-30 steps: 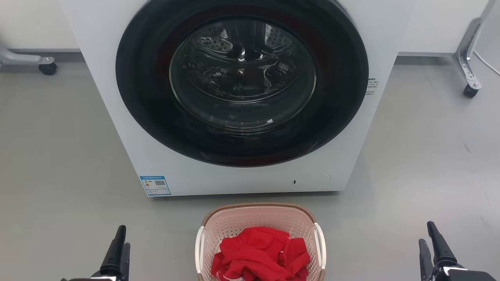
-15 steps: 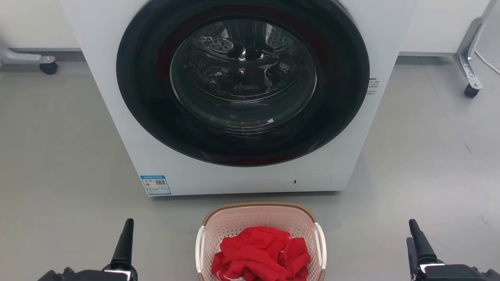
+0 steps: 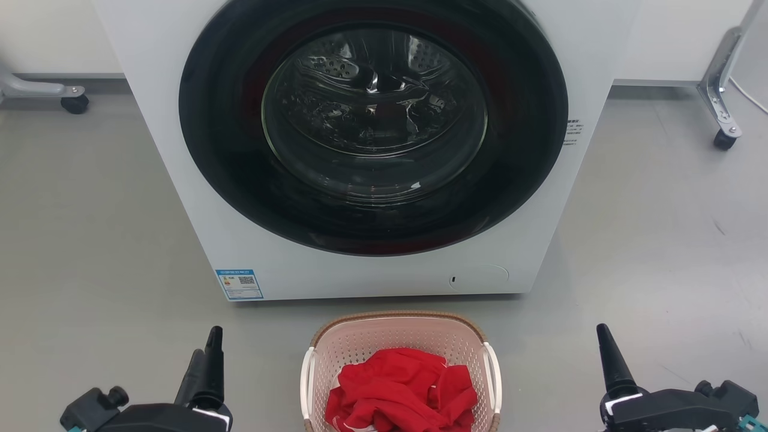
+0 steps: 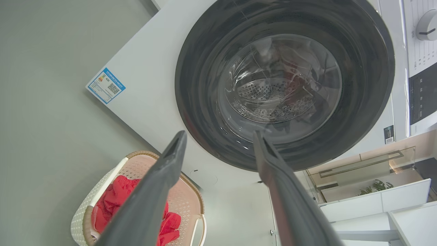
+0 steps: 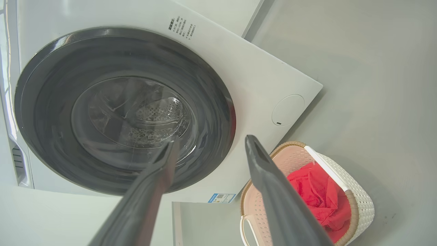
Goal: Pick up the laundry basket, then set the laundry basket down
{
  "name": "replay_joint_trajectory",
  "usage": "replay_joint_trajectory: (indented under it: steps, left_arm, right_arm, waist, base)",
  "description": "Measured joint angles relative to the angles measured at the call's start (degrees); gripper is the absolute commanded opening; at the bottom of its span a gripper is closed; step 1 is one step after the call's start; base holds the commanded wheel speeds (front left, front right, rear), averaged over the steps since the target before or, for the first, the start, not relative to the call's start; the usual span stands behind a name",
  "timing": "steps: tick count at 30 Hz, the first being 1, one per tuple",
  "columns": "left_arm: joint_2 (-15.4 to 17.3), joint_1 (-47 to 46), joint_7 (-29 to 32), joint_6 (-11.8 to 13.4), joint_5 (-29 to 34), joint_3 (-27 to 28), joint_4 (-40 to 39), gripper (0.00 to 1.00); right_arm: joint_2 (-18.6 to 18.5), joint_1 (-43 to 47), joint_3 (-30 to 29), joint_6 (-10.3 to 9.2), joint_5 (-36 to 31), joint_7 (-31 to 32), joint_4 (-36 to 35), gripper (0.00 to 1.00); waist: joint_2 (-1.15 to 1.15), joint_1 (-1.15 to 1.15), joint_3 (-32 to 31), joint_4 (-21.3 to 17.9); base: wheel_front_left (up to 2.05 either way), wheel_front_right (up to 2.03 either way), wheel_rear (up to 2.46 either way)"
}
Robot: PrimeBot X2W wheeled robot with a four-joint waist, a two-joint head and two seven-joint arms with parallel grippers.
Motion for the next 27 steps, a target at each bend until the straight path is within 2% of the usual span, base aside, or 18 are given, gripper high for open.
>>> replay_joint_trajectory:
  steps: [14, 27]
  left_arm:
    - [1.4, 0.0, -2.9, 2.1, 17.0, -3.6, -2.6, 1.0]
    - [1.7, 1.1, -5.8, 4.0, 30.4, -5.5, -6.3, 1.0]
  right_arm:
    - [-0.9, 0.0, 4.2, -2.08, -14.5, -2.7, -2.7, 1.0]
    - [-0.9, 0.0, 6.7, -4.08, -26.3, -5.6, -6.5, 1.0]
  waist:
    - [0.0, 0.0, -0.3, 0.0]
    - [0.0, 0.0, -0.4, 0.0]
  base:
    - [0.0, 0.0, 0.0]
    - [0.0, 0.0, 0.0]
